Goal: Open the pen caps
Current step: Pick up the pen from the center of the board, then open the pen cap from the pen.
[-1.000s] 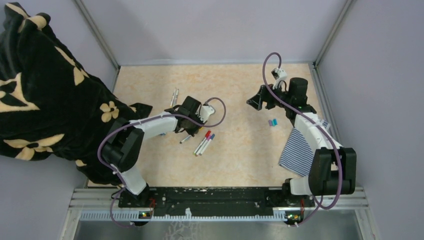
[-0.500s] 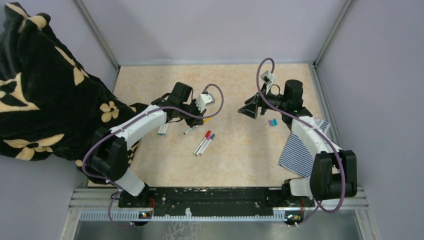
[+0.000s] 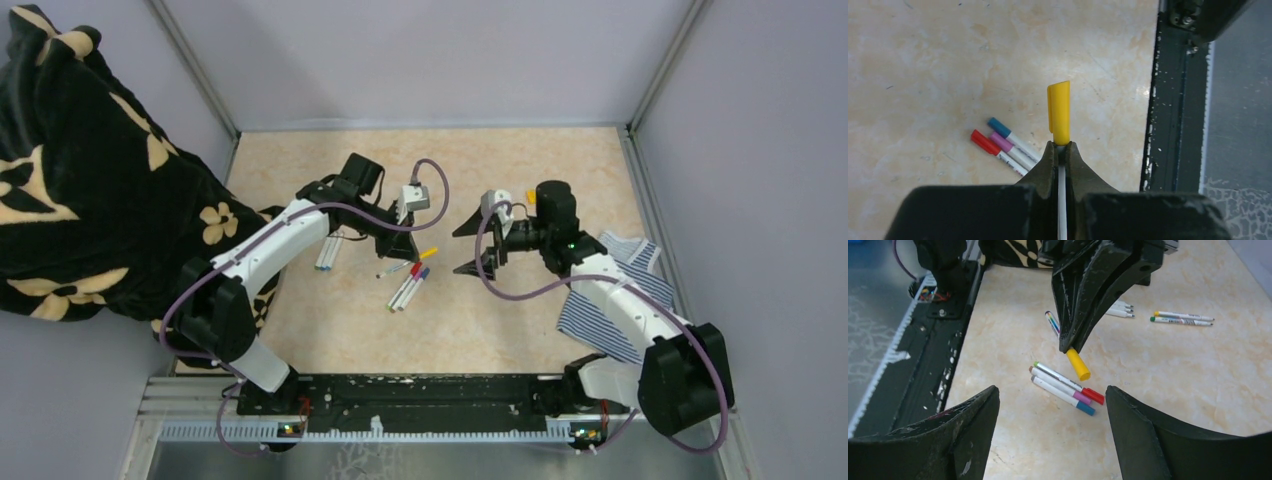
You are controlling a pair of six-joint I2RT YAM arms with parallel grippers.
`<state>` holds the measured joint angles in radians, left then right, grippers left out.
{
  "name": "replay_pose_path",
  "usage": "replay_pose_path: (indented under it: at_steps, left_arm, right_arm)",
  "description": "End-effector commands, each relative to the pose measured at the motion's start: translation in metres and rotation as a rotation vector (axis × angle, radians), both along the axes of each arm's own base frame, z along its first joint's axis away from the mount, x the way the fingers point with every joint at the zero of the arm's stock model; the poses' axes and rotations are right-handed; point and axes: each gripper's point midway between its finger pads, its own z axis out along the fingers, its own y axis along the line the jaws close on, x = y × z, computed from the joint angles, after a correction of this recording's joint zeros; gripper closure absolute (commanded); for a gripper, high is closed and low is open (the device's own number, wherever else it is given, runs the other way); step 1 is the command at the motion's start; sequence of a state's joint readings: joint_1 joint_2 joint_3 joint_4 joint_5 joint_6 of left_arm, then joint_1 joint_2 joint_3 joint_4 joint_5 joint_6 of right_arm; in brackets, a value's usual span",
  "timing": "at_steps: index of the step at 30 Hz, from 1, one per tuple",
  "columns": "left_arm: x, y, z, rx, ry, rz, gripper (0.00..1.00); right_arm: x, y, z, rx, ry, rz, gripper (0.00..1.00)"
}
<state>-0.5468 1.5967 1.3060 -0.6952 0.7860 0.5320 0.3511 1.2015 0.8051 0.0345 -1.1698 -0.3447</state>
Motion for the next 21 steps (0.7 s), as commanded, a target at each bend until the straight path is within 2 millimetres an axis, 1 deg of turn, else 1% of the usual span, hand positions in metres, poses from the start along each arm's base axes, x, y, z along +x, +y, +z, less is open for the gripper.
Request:
replay_pose_path:
  at_steps: [1,4,12,16,21]
  left_arm:
    - [-0.028,-0.004,0.019,-0.088,0.097,-0.112,1.0]
    - [-0.034,-0.005,0.018,-0.1,0.124,-0.135,1.0]
    - [-0.043,-0.008,0.013,-0.128,0.187,-0.173,1.0]
    - [-0.045,-0.009,0.01,-0.133,0.212,-0.18,1.0]
    - [-0.047,-0.01,0.008,-0.137,0.232,-0.187,1.0]
  right_arm:
    - [-0.016,0.007,-0.003,0.01,-0.288,0.096,0.23]
    - [-0.018,0.013,-0.008,-0.009,-0.354,0.1,0.23]
    - [-0.016,0.029,-0.019,-0.034,-0.419,0.065,0.26]
    - [-0.019,0.035,-0.02,-0.03,-0.443,0.067,0.3]
    - [-0.025,0.039,-0.02,-0.019,-0.448,0.08,0.38]
